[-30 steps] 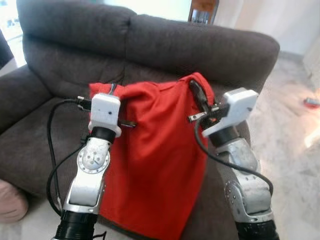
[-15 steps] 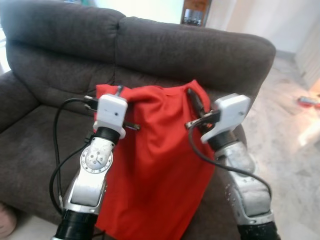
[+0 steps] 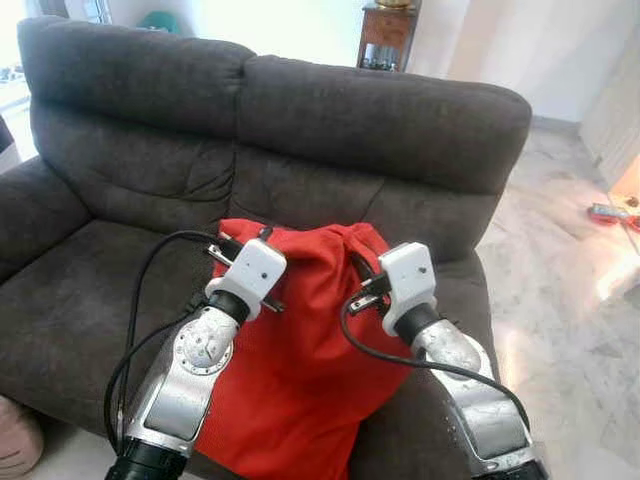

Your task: Move the pillow to the sofa from floor

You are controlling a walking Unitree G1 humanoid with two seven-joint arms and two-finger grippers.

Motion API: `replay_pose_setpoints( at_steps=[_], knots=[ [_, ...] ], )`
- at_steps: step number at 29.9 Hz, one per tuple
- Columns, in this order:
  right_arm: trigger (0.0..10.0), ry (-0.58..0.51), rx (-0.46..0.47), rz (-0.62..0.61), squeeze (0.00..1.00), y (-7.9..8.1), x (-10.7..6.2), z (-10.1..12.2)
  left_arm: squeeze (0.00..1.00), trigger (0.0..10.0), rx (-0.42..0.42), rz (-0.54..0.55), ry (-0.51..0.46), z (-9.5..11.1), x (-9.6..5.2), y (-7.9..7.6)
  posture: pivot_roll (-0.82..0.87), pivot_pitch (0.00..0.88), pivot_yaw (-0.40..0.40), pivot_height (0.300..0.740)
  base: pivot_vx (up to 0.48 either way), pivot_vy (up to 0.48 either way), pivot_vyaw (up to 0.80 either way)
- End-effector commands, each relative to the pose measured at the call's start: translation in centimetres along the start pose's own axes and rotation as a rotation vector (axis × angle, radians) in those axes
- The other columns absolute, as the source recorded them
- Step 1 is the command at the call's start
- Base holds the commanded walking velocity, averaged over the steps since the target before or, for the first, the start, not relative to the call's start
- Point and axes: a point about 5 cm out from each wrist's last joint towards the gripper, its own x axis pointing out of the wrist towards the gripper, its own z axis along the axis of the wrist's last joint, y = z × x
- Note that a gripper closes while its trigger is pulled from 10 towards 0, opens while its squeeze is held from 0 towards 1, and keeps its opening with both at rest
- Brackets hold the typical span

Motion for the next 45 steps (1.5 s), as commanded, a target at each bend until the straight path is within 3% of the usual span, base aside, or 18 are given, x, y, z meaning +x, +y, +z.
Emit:
replay_pose_setpoints(
  at_steps=[1,5,6,7,8,9,10,25,26,27,28,33,35,36,37,41,42,45],
  knots=[
    [10.0,-0.004,-0.008,0.027,0.00,0.5,0.1,0.2,0.00,10.0,0.021,-0.066,0.013,-0.1,0.1,-1.3,0.09,0.000,-0.079,0.740,0.000,0.000,0.00],
    [10.0,-0.007,-0.006,0.031,0.00,0.5,0.1,0.2,0.00,10.0,0.037,-0.070,0.009,0.0,0.2,-1.4,0.09,0.000,-0.078,0.740,0.000,0.000,0.00],
    [10.0,-0.011,-0.003,0.034,0.00,0.5,0.1,0.3,0.27,10.0,0.037,-0.070,0.008,0.0,0.2,-1.4,0.09,0.000,-0.079,0.740,0.000,0.000,0.00],
    [10.0,-0.016,0.002,0.040,0.00,0.5,0.1,0.3,0.42,10.0,0.036,-0.070,0.009,0.0,0.2,-1.4,0.09,0.000,-0.079,0.740,0.000,0.000,0.00],
    [10.0,-0.019,0.002,0.042,0.74,0.5,0.1,0.4,0.98,10.0,0.035,-0.069,0.008,0.0,0.2,-1.4,0.09,0.000,-0.079,0.740,0.000,0.000,0.00],
    [10.0,-0.019,0.002,0.042,0.74,0.5,0.1,0.4,0.98,10.0,0.035,-0.069,0.008,0.0,0.2,-1.4,0.09,0.000,-0.079,0.740,0.000,0.000,0.00],
    [10.0,-0.026,0.004,0.042,1.00,0.5,0.2,0.5,1.00,10.0,0.035,-0.068,0.009,0.0,0.2,-1.4,0.09,0.000,-0.079,0.740,0.000,0.000,0.00],
    [10.0,-0.028,-0.025,-0.015,0.96,-0.1,0.2,0.4,1.00,10.0,0.028,-0.049,0.010,-0.1,0.3,-1.2,0.09,0.000,-0.081,0.740,0.000,0.000,0.00],
    [10.0,-0.030,-0.015,-0.070,0.00,-0.9,0.2,0.3,1.00,10.0,0.027,-0.041,0.028,-0.5,0.2,-1.0,0.10,0.000,-0.081,0.740,0.000,0.000,0.00],
    [10.0,-0.030,-0.015,-0.070,0.00,-0.9,0.2,0.3,1.00,10.0,0.027,-0.041,0.028,-0.5,0.2,-1.0,0.10,0.000,-0.081,0.740,0.000,0.000,0.00],
    [10.0,-0.030,0.011,-0.138,0.00,-2.1,0.0,0.0,0.00,10.0,0.000,-0.013,0.069,-1.5,-0.1,-0.6,0.10,0.000,-0.080,0.740,0.000,0.000,0.00],
    [10.0,0.050,0.042,-0.393,0.00,-7.0,-1.8,-2.7,0.00,10.0,-0.136,0.175,0.226,-5.8,-1.8,2.1,0.10,0.000,-0.076,0.740,0.000,0.000,0.00],
    [10.0,0.121,0.048,-0.486,0.00,-8.9,-3.2,-4.8,0.00,10.0,-0.160,0.248,0.300,-7.8,-2.8,3.2,0.10,0.000,-0.075,0.740,0.000,0.000,0.00],
    [10.0,0.121,0.048,-0.486,0.00,-8.9,-3.2,-4.8,0.00,10.0,-0.160,0.248,0.300,-7.8,-2.8,3.2,0.10,0.000,-0.075,0.740,0.000,0.000,0.00],
    [10.0,0.195,0.054,-0.545,0.00,-10.0,-4.7,-7.0,0.00,10.0,-0.151,0.270,0.362,-9.4,-3.9,3.4,0.10,0.000,-0.074,0.740,0.000,0.000,0.00],
    [10.0,0.301,0.090,-0.616,0.00,-10.8,-7.0,-10.2,0.00,10.0,-0.149,0.280,0.422,-11.0,-5.3,3.1,0.09,0.000,-0.070,0.740,0.000,0.000,0.00],
    [10.0,0.372,0.129,-0.648,0.00,-10.7,-8.5,-12.4,0.00,10.0,-0.167,0.290,0.434,-11.4,-6.0,2.6,0.10,0.000,-0.070,0.740,0.000,0.000,0.00],
    [10.0,0.454,0.176,-0.663,0.00,-10.1,-10.3,-14.8,0.00,10.0,-0.183,0.310,0.430,-11.6,-6.6,2.0,0.10,0.000,-0.068,0.740,0.000,0.000,0.00]
  ],
)
